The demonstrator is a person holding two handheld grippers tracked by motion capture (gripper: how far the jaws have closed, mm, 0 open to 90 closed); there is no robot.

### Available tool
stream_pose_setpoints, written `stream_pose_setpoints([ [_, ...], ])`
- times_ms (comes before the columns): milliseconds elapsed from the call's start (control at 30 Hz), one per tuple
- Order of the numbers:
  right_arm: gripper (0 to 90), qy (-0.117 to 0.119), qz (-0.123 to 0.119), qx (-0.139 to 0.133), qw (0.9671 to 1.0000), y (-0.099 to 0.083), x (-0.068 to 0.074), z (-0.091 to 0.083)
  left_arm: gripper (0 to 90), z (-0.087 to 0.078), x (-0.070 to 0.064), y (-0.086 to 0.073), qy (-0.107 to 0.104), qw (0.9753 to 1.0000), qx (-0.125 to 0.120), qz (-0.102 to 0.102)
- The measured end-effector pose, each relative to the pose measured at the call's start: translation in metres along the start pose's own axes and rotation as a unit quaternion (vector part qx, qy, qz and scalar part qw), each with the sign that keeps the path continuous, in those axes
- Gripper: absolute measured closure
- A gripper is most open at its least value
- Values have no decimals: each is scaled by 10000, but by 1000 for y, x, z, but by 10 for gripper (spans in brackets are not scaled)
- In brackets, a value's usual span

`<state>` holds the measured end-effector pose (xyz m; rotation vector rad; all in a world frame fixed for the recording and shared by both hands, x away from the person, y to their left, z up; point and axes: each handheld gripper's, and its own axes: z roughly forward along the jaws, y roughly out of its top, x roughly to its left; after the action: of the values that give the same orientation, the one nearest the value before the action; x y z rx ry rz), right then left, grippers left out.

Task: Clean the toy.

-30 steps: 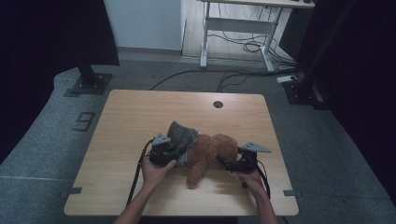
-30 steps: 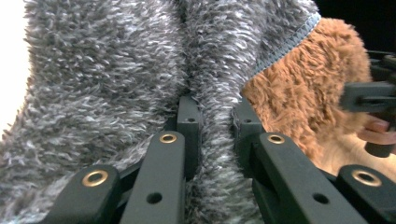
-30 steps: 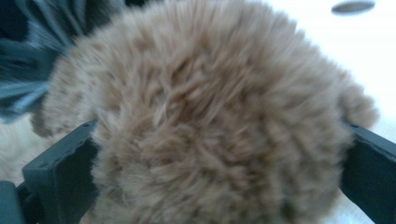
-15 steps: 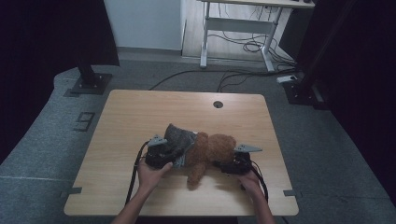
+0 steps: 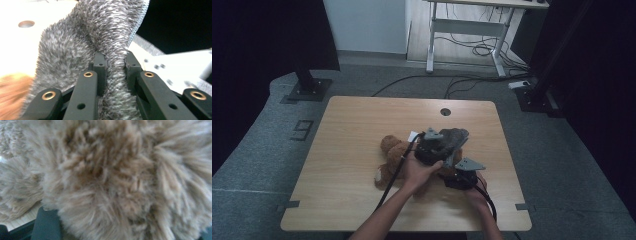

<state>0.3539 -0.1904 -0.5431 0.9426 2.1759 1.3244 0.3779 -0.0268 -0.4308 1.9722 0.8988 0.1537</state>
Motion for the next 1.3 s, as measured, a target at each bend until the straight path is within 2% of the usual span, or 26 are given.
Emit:
stream_pose_setpoints([
  [33, 335, -6, -30, -10, 10000, 0, 1, 0, 758, 9, 1, -4, 49, 9999, 112, 11],
  [67, 337, -15, -14, 35, 10000, -1, 1, 0, 759, 15, 3, -8, 89, 9999, 119, 2],
  [100, 337, -43, -3, 136, 9999, -3, 0, 2, 763, 17, 5, -12, 48, 9999, 57, -98],
  [133, 341, 6, 73, 123, 9999, -5, -2, 2, 767, 15, 7, -14, 15, 9999, 21, -114],
  [233, 343, -9, -18, 117, 9999, -4, -2, 2, 772, 4, 13, -17, 103, 9999, -1, -53],
  [300, 343, -11, 21, 134, 9999, -3, -2, 2, 772, -7, 20, -20, 424, 9991, -16, 7],
  [367, 344, 28, 84, 114, 9999, -4, -4, 2, 773, -18, 31, -25, 737, 9972, 65, 42],
  [400, 343, 48, 101, 104, 9999, -4, -5, 2, 773, -24, 39, -30, 781, 9969, 89, -44],
  [467, 343, 64, 134, 102, 9998, -4, -5, 2, 773, -37, 55, -38, 667, 9974, 41, -269],
  [500, 343, 65, 118, 97, 9999, -4, -4, 2, 774, -48, 64, -43, 636, 9972, -62, -391],
  [600, 343, 74, 147, 93, 9998, -4, -4, 1, 773, -74, 79, -51, 886, 9949, -219, -441],
  [700, 343, 88, 172, 71, 9998, -4, -4, 1, 773, -91, 97, -64, 944, 9928, -271, -690],
  [833, 342, 85, 164, 58, 9998, -3, -2, 1, 772, -102, 113, -81, 1025, 9895, -352, -951],
  [900, 343, 86, 166, 65, 9998, -3, -2, 1, 772, -105, 120, -88, 1167, 9876, -322, -1000],
  [967, 343, 96, 189, 67, 9998, -3, -2, 1, 772, -106, 127, -96, 1297, 9857, -219, -1053],
  [1033, 343, 116, 205, 61, 9997, -4, -3, 1, 773, -103, 134, -106, 1455, 9836, 53, -1065],
  [1067, 343, 123, 217, 49, 9997, -4, -4, 1, 772, -99, 138, -113, 1409, 9832, 151, -1153],
  [1133, 342, 134, 232, 39, 9996, -4, -5, 2, 771, -96, 143, -123, 1198, 9836, 17, -1347],
  [1167, 342, 126, 224, 39, 9997, -4, -5, 2, 770, -98, 144, -123, 1154, 9839, -26, -1365],
  [1233, 342, 121, 221, 37, 9997, -4, -5, 2, 769, -104, 140, -114, 1149, 9858, -70, -1221],
  [1300, 342, 93, 214, 25, 9997, -4, -5, 2, 768, -113, 133, -98, 1153, 9874, -234, -1058],
])
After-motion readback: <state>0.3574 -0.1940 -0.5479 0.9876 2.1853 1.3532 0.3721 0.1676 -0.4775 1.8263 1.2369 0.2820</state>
